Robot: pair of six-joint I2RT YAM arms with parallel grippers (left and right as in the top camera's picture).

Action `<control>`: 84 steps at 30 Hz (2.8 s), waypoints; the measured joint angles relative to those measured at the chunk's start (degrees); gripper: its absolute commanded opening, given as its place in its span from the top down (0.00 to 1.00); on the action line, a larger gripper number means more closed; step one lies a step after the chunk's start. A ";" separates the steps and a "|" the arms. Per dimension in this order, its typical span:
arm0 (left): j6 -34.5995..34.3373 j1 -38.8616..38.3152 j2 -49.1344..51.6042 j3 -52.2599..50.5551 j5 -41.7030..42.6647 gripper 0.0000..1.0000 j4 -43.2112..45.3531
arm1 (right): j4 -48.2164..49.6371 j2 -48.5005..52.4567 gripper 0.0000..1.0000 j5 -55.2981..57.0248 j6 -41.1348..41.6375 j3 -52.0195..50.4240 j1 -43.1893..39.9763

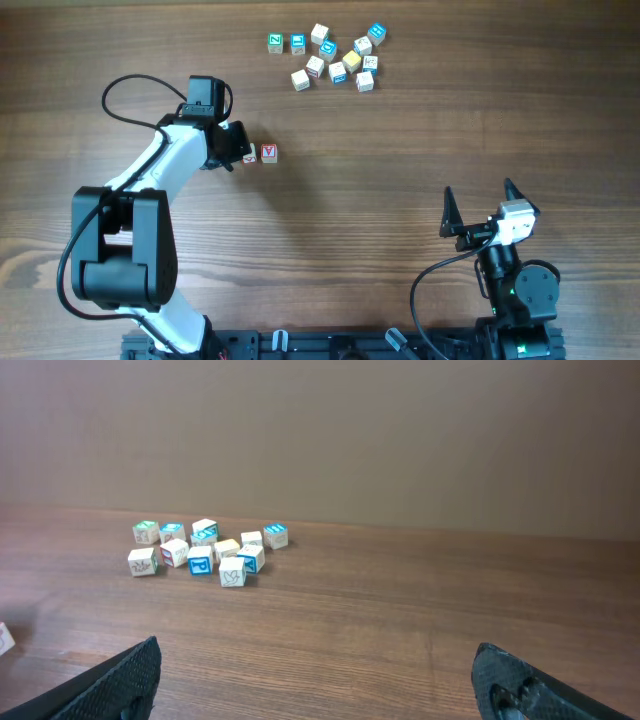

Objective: Form a horizontal line

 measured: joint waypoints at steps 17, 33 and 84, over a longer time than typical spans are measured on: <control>0.59 0.00 0.00 -0.07 0.28 0.92 3.21 | 0.00 0.00 0.00 0.00 0.00 0.00 0.00; 0.61 -2.60 0.00 -0.07 0.68 0.92 1.03 | 0.00 -0.02 0.00 0.00 0.00 0.00 0.00; -0.96 -2.60 1.99 0.68 -0.35 0.96 2.91 | -0.02 0.00 0.00 0.00 0.00 0.00 0.00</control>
